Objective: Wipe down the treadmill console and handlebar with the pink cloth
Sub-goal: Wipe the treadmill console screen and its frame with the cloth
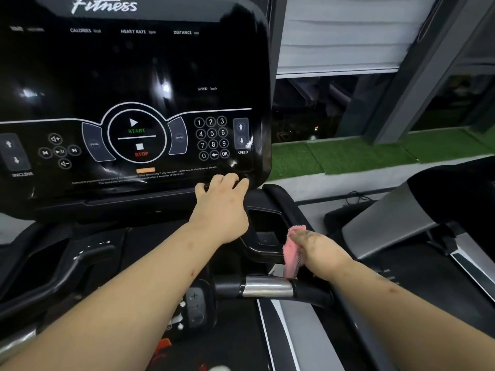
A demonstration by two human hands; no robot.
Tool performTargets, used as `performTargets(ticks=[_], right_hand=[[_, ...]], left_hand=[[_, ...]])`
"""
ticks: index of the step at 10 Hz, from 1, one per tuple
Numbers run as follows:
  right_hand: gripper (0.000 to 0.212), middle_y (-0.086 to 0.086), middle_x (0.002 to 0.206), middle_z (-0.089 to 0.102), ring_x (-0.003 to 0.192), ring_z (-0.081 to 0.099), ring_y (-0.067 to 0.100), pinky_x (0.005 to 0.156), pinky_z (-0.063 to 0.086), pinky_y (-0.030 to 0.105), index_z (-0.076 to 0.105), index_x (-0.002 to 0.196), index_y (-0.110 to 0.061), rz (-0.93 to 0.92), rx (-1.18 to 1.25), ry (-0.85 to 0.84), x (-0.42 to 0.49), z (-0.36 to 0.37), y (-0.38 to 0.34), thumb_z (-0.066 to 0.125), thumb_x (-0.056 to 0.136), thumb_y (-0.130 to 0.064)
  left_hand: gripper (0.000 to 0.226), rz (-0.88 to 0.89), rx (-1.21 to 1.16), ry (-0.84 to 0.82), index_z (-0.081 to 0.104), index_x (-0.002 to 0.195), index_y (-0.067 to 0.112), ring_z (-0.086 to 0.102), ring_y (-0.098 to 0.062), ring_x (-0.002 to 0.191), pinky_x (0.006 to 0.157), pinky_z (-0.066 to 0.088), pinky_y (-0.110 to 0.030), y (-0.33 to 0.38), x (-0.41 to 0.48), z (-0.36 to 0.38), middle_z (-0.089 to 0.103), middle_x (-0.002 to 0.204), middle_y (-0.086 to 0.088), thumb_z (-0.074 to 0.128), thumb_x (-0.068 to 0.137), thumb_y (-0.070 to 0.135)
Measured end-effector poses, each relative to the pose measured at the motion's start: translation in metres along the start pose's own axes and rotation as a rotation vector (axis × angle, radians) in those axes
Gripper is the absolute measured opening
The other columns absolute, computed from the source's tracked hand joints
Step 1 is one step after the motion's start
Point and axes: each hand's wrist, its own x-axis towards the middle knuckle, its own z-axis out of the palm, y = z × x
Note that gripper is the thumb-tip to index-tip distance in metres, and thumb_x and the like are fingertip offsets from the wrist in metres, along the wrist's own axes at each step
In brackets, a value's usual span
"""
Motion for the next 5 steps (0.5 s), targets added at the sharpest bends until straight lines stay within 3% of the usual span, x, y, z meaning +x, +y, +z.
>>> performTargets(ticks=[1, 2, 3, 4, 5], right_hand=[[0.049, 0.006, 0.162, 0.034, 0.149, 0.032, 0.027, 0.122, 0.026, 0.04, 0.041, 0.153, -0.013, -0.016, 0.053, 0.0, 0.012, -0.004, 0.003, 0.042, 0.106, -0.025], [0.053, 0.007, 0.167, 0.025, 0.155, 0.014, 0.021, 0.126, 0.016, 0.037, 0.031, 0.158, -0.012, -0.081, 0.034, 0.047, 0.032, 0.012, 0.006, 0.041, 0.107, -0.024], [0.086, 0.01, 0.165, 0.029, 0.155, -0.012, 0.022, 0.125, 0.012, 0.03, 0.008, 0.162, -0.012, -0.028, -0.099, 0.092, 0.056, -0.002, -0.011, 0.054, 0.098, -0.048], [0.09, 0.029, 0.163, 0.018, 0.153, 0.01, 0.043, 0.126, 0.011, 0.047, 0.02, 0.156, 0.007, 0.013, -0.181, -0.177, 0.071, -0.019, -0.032, 0.06, 0.096, -0.045], [0.05, 0.017, 0.16, 0.032, 0.147, 0.031, 0.035, 0.121, 0.027, 0.045, 0.04, 0.15, -0.004, 0.011, 0.022, -0.003, 0.076, -0.027, -0.022, 0.042, 0.106, -0.026]], left_hand=[[0.069, 0.001, 0.002, 0.009, 0.028, 0.156, 0.025, 0.026, -0.024, 0.139, 0.115, 0.022, -0.056, -0.001, 0.0, 0.001, 0.03, 0.152, 0.003, 0.052, 0.092, 0.026], [0.07, 0.004, 0.015, 0.011, 0.026, 0.157, 0.026, 0.026, -0.023, 0.139, 0.115, 0.023, -0.055, -0.002, -0.001, 0.002, 0.029, 0.152, 0.003, 0.052, 0.091, 0.027], [0.072, 0.015, 0.013, 0.002, 0.025, 0.157, 0.026, 0.025, -0.023, 0.14, 0.116, 0.022, -0.055, -0.004, 0.0, 0.001, 0.029, 0.153, 0.002, 0.053, 0.091, 0.028], [0.073, 0.012, 0.012, -0.005, 0.024, 0.157, 0.027, 0.024, -0.022, 0.141, 0.117, 0.021, -0.055, -0.005, 0.0, 0.002, 0.028, 0.153, 0.002, 0.053, 0.091, 0.027], [0.073, -0.001, 0.007, -0.005, 0.025, 0.158, 0.026, 0.024, -0.023, 0.142, 0.118, 0.02, -0.056, -0.004, -0.001, 0.002, 0.028, 0.154, 0.001, 0.053, 0.09, 0.026]])
